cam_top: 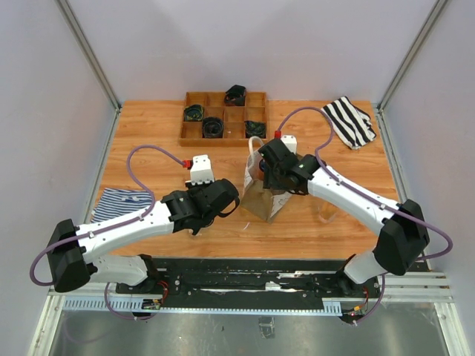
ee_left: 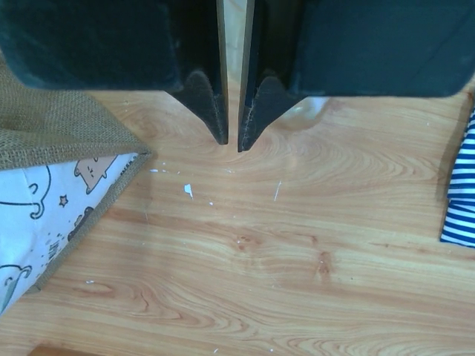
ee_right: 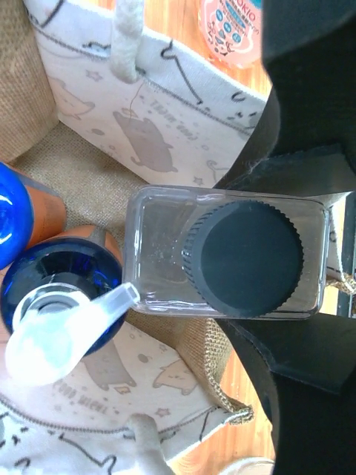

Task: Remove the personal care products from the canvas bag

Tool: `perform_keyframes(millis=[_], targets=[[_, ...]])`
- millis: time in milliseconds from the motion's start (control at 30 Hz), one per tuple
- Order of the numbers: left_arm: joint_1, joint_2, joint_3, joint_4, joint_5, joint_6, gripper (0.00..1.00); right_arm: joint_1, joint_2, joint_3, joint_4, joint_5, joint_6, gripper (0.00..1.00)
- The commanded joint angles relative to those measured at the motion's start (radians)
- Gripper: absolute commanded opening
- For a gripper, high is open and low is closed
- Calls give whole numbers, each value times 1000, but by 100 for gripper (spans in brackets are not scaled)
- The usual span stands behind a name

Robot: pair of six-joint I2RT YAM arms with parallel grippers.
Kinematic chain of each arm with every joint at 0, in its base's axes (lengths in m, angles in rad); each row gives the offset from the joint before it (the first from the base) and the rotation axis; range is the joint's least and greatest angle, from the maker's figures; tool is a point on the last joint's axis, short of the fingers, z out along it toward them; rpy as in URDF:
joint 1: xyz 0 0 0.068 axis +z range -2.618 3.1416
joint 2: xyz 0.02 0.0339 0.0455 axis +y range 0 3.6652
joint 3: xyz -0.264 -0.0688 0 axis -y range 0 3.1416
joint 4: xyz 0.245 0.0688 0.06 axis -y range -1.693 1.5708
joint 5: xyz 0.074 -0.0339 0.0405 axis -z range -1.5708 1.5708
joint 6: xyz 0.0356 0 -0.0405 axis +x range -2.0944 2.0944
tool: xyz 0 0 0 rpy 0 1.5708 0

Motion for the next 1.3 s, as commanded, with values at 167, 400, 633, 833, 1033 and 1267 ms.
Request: perform_keyframes(millis=[167,400,633,833,1033,1267], targets=[[3,0,27,-45,-25,-45,17,17,-170,37,43,55,-98,1],[3,-25,8,-38,-20,-49,17,18,-211,95,54,80,-164,1],[4,18,-81,130,43,58,25,13,-274,199,71,215,-307,1],[6,197,-73,137,67,95,61,-27,-282,428,38,303,-475,1],[6,386,22,40,152,102,77,-150,-264,612,-9,329,-577,1],[7,349,-9,191,195,227,81,-254,-272,564,-15,278,-563,1]])
